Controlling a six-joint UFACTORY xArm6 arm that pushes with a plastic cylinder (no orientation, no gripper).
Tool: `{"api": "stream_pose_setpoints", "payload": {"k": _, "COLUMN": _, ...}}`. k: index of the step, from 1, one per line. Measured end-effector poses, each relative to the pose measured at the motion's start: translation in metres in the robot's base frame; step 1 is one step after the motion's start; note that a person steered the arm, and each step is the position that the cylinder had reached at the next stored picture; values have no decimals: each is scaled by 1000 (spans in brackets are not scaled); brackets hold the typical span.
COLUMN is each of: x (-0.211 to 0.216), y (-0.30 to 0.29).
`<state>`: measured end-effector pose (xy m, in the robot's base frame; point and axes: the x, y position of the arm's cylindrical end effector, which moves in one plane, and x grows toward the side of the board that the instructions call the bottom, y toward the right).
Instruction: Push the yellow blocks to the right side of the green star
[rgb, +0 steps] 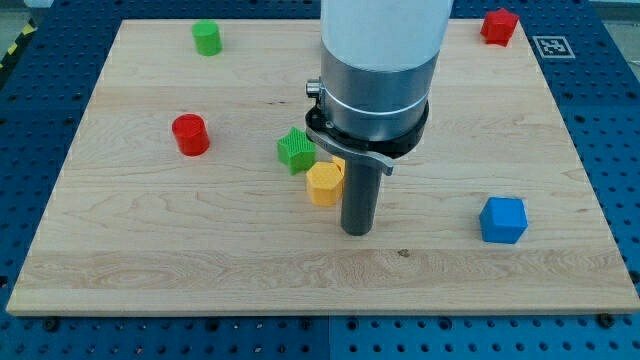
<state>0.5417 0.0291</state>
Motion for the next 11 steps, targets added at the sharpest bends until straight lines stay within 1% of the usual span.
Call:
{"api": "stream_pose_setpoints", "payload": {"k": 1, "x": -3, "y": -26}}
{"api": "stream_pose_setpoints", "payload": {"k": 2, "x": -6, "y": -35}}
{"api": "stream_pose_setpoints", "payload": {"k": 3, "x": -10, "y": -78}}
{"api": "stream_pose_setpoints", "payload": {"k": 4, "x": -32, "y": -98}}
{"api": "stream_pose_setpoints", "payload": {"k": 6, "x": -31, "y": -18}}
{"api": "stream_pose_setpoints", "payload": {"k": 7, "x": -31, "y": -7}}
{"api": "stream_pose_setpoints", "payload": {"k": 9, "x": -31, "y": 42}}
{"api": "stream_pose_setpoints", "payload": {"k": 10, "x": -31, "y": 45}}
{"api": "stream_pose_setpoints", "payload": {"k": 11, "x": -31, "y": 29}}
